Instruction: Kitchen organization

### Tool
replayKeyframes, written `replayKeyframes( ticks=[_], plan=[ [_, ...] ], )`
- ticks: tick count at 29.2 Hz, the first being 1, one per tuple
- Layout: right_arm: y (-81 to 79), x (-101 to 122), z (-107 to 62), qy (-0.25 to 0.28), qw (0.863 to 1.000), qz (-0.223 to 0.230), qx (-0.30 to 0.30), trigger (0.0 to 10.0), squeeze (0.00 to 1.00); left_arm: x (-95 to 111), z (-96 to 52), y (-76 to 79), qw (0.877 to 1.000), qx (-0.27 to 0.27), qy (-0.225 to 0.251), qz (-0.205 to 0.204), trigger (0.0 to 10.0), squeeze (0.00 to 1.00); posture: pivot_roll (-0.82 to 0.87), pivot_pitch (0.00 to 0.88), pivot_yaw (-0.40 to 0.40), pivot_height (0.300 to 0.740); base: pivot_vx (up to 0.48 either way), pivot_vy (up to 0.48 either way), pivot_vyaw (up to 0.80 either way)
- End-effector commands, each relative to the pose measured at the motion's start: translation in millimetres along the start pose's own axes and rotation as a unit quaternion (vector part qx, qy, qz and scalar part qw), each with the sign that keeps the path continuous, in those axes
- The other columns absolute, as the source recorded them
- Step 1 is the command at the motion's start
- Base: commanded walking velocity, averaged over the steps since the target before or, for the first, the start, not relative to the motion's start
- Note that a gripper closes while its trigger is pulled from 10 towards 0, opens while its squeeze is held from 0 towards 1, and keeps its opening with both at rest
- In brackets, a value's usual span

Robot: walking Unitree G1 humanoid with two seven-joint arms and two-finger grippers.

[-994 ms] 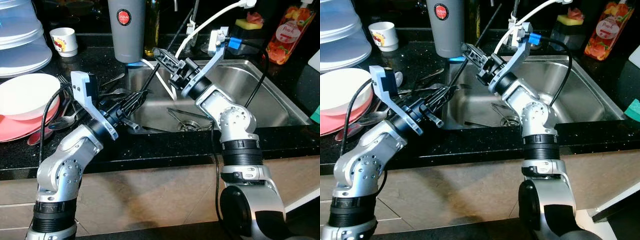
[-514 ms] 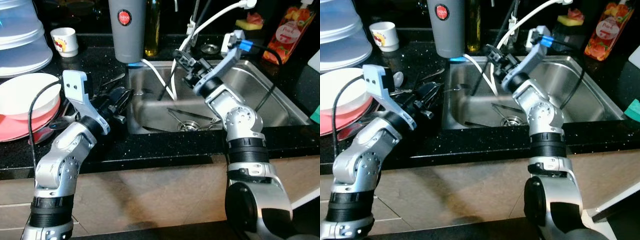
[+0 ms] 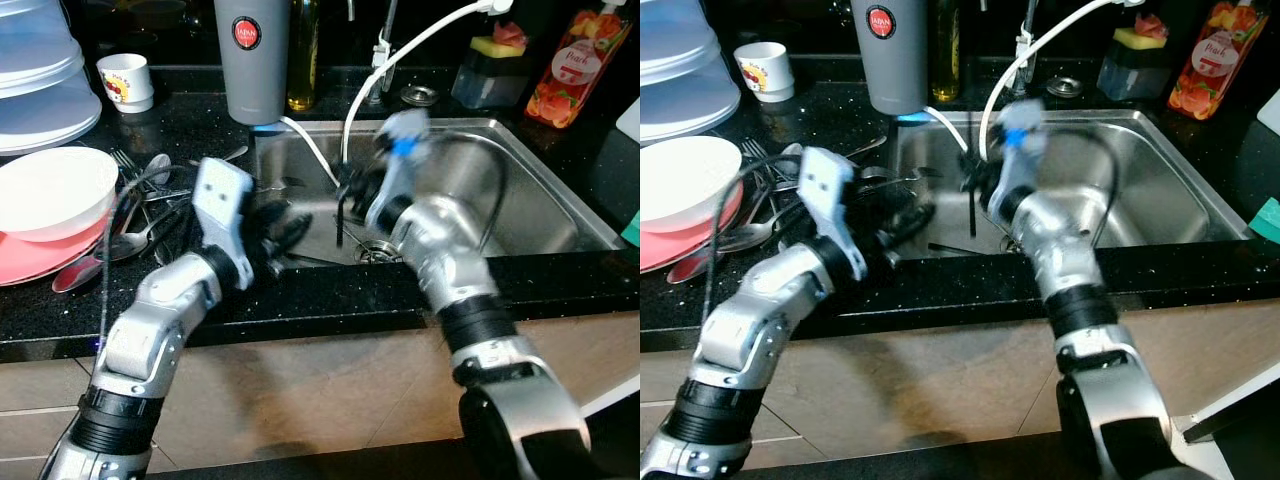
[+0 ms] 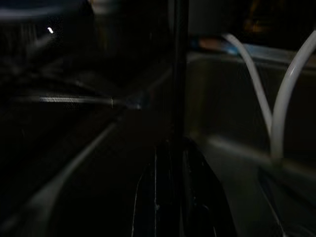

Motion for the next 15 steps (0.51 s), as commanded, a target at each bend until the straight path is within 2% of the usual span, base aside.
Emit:
replayKeyframes(
  ticks=[1,7,15],
  plan=[
    [-1.2,-3,-0.4,0.001,1.0,-0.012,0.004,10.0,0.0,-15,-0.9,1.2,0.999,-0.005,-0.037,0.009,10.0,0.0,-0.02,0.171,-0.03,0.74,0.0,0.0,0.0],
    [-0.5,-10,-0.7,-0.01,0.999,-0.038,0.007,10.0,0.0,-25,-3.0,-16.9,0.997,0.036,-0.072,0.019,10.0,0.0,-0.02,0.171,-0.03,0.74,0.0,0.0,0.0],
    [1.3,-17,-1.1,-0.03,0.997,-0.067,0.011,10.0,0.0,-32,-5.2,-20.2,0.994,0.041,-0.095,0.027,10.0,0.0,-0.02,0.172,-0.031,0.74,0.0,0.0,0.0]
  ],
)
Point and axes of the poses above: a point about 5 cm out from each wrist's last joint towards the gripper, its own z axis pointing out of the wrist towards the gripper, its own x axis along the axis of the wrist's last joint, y = z × x, the point moved 6 cm from there along z, pointing out of the wrist towards the gripper, and after that the axes turned 3 degrees about z, right-handed, at the moved point
